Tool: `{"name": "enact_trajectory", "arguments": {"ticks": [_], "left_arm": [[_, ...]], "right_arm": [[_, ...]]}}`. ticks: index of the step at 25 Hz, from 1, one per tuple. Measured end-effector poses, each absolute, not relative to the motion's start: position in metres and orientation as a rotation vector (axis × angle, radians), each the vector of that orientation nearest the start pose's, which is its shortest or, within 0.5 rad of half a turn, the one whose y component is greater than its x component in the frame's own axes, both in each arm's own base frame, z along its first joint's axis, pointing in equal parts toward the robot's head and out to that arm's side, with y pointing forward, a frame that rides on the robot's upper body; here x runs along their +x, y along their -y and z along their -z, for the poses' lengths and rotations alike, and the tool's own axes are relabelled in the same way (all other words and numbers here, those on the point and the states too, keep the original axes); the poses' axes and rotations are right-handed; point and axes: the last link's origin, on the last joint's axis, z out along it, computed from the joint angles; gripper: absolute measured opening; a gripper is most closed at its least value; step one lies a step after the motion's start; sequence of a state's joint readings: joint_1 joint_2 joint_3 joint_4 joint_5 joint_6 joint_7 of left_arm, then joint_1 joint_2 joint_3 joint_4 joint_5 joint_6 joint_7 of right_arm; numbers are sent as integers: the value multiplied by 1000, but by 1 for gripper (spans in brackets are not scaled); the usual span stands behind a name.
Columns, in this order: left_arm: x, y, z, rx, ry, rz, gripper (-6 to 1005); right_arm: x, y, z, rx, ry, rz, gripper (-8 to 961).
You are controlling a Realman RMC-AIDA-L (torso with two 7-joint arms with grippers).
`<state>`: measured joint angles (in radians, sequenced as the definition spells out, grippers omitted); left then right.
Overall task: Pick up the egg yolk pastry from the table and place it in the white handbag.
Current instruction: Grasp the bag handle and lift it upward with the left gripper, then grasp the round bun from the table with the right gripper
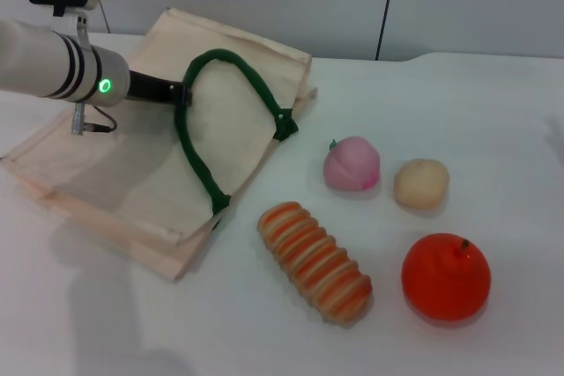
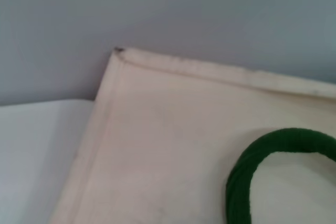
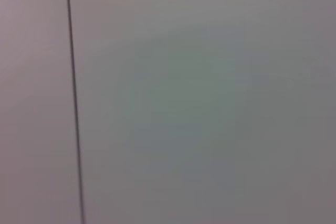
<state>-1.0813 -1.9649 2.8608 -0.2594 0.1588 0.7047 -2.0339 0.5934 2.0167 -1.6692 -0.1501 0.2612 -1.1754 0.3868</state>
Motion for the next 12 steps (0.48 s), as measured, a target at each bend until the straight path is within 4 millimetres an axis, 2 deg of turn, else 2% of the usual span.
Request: {"name": "enact_trajectory", "arguments": {"ticks": [5,12], "left_arm": [[-259,-465,-7,-2131,1245,254,122],[-260,-447,-44,-2200,1220,572,122]], "right_arm": [[285,-398,-43,-1676,-462,-937,877],[269,-401,-43,-1989,-415,-948,878]]}}
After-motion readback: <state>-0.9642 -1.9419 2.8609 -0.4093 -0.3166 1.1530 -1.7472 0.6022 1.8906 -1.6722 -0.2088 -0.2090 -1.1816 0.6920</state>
